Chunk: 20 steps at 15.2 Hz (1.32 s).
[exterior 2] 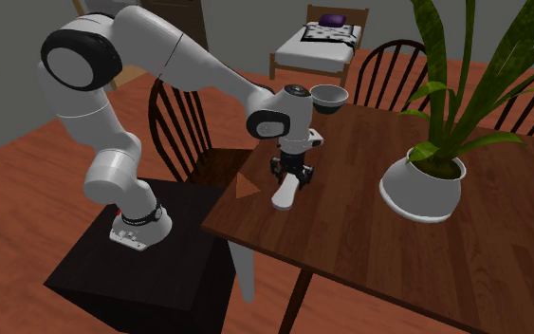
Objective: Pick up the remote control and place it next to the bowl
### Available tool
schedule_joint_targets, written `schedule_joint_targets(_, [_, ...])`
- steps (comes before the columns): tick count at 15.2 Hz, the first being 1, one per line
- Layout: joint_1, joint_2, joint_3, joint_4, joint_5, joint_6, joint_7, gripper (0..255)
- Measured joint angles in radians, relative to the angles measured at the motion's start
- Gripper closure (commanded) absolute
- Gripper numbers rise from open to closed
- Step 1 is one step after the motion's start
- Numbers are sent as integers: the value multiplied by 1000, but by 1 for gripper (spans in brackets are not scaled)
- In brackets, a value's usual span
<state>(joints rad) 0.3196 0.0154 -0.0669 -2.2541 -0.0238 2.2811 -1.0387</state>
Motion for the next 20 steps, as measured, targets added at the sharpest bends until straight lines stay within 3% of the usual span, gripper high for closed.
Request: schedule_joint_targets(20, [2, -115, 3, 149, -4, -264, 2, 255])
